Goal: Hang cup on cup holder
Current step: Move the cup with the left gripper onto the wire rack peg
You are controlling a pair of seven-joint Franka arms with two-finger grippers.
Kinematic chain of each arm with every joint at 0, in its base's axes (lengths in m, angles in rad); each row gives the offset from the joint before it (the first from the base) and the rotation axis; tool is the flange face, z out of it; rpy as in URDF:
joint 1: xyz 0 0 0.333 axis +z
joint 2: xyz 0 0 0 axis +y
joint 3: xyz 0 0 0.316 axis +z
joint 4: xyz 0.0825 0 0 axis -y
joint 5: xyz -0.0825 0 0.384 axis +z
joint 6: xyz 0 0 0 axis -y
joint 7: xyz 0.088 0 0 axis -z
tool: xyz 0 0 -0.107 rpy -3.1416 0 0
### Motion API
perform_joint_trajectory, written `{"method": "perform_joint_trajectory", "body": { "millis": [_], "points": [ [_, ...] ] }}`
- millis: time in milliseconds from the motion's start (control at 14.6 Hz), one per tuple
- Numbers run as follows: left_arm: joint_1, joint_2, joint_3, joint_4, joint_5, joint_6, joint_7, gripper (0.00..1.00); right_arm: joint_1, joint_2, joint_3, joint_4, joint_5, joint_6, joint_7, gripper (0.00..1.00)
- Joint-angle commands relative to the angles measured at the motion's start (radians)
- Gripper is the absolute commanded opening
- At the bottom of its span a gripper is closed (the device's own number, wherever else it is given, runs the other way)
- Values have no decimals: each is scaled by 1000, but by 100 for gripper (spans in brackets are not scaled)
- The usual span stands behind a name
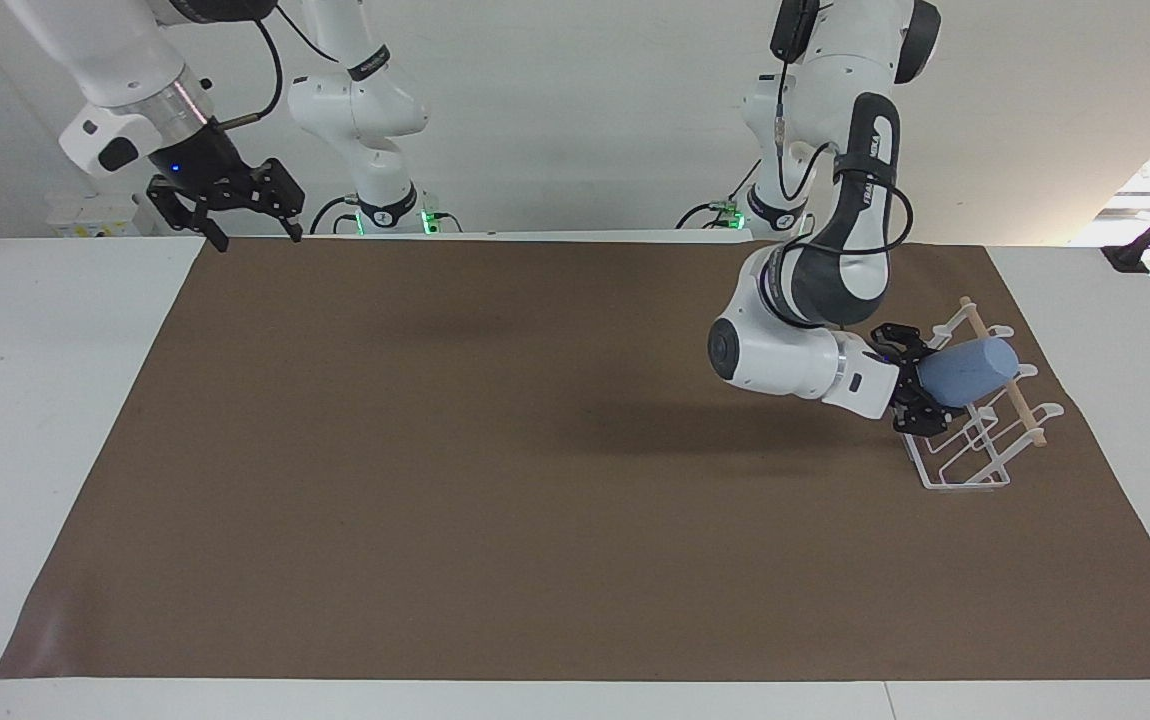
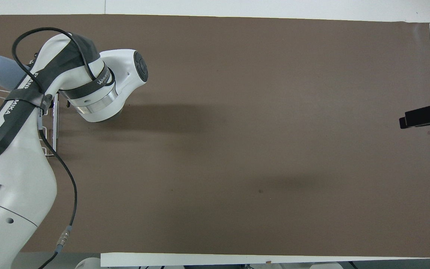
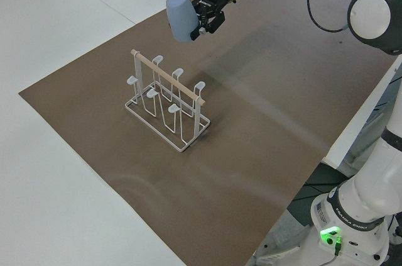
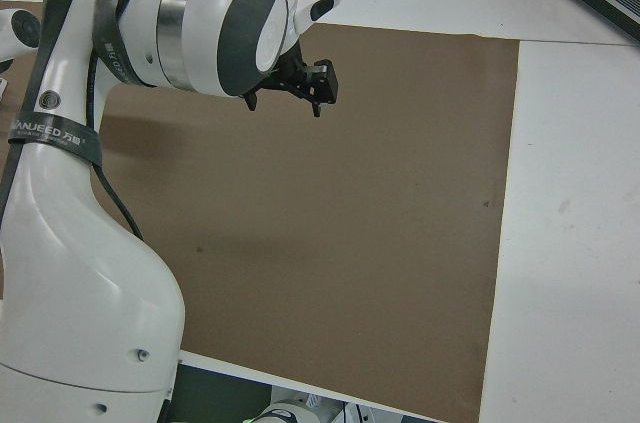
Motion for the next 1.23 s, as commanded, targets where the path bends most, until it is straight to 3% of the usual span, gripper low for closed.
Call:
{"method": "perform_joint_trajectory", "body": {
  "millis": [0,411,1166],
  "points": [
    [18,42,5,14,43,-26,-48,0,-13,74,13,71,-61,-44,-1,99],
    [61,59,3,-16,67,3,-65,0,-25,105,8,102,-73,-89,-3,99],
    [84,27,-1,-110,65,45,-112,0,-37,71,7,60,-41,-101,-3,99]
  ]
}}
